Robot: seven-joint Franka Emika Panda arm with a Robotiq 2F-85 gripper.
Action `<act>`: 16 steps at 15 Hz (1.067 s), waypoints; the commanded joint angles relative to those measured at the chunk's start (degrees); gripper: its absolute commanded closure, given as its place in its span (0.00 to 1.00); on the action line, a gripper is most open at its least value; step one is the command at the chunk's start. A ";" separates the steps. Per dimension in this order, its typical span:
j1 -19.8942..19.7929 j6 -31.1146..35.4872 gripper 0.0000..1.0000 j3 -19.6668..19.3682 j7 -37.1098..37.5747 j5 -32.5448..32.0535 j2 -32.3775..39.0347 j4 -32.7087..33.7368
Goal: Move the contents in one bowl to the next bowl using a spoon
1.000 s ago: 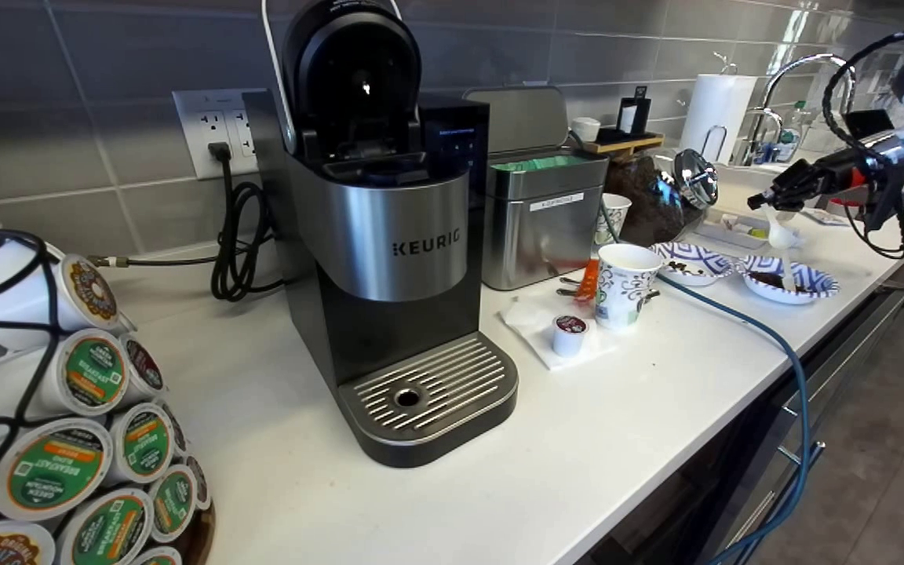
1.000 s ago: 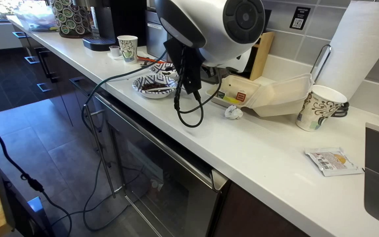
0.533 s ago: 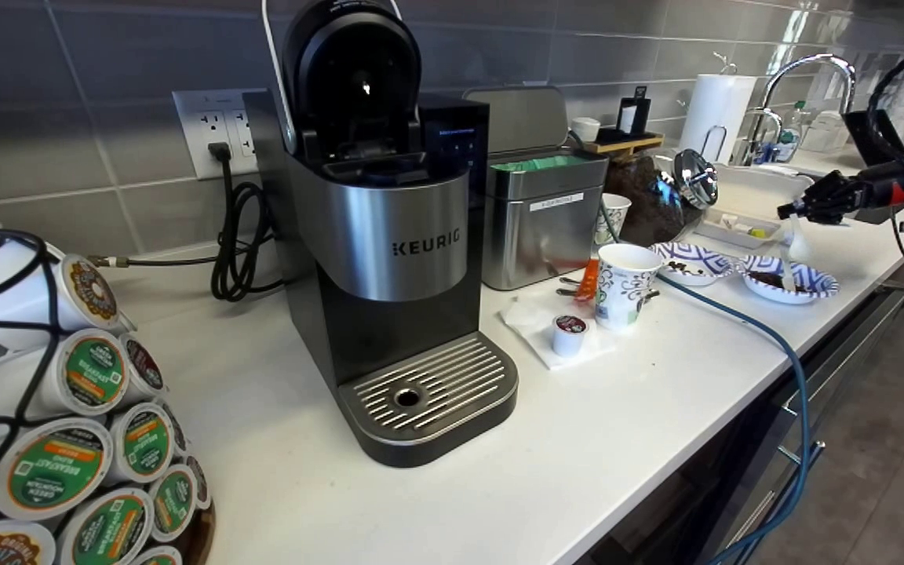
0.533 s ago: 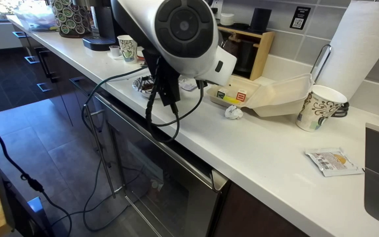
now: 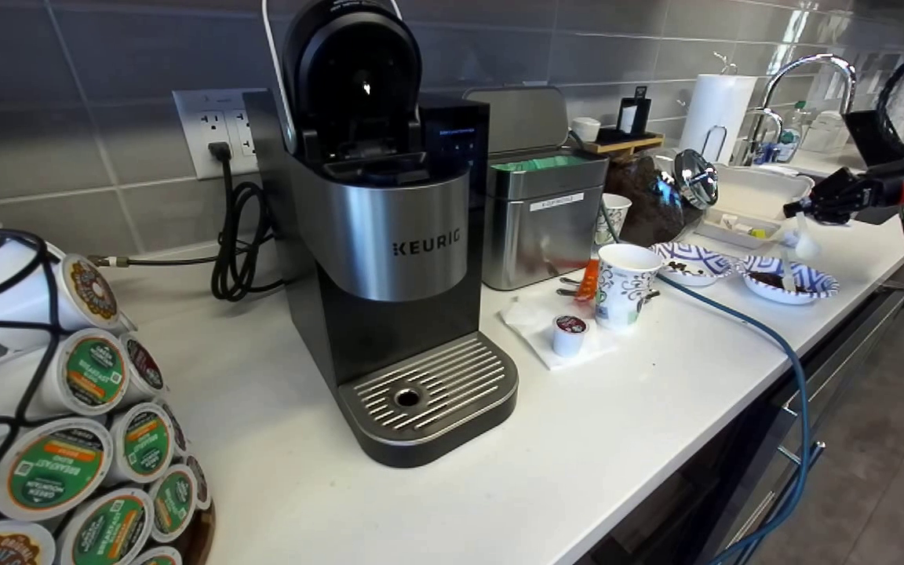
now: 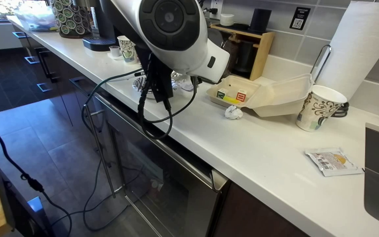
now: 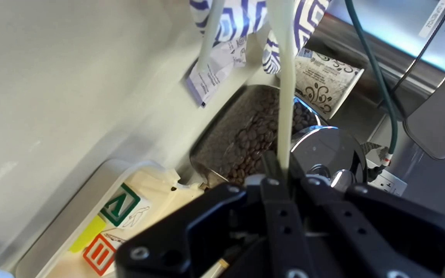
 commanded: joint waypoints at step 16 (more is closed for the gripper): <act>12.82 20.94 0.99 -2.91 -4.36 14.02 -2.34 -8.36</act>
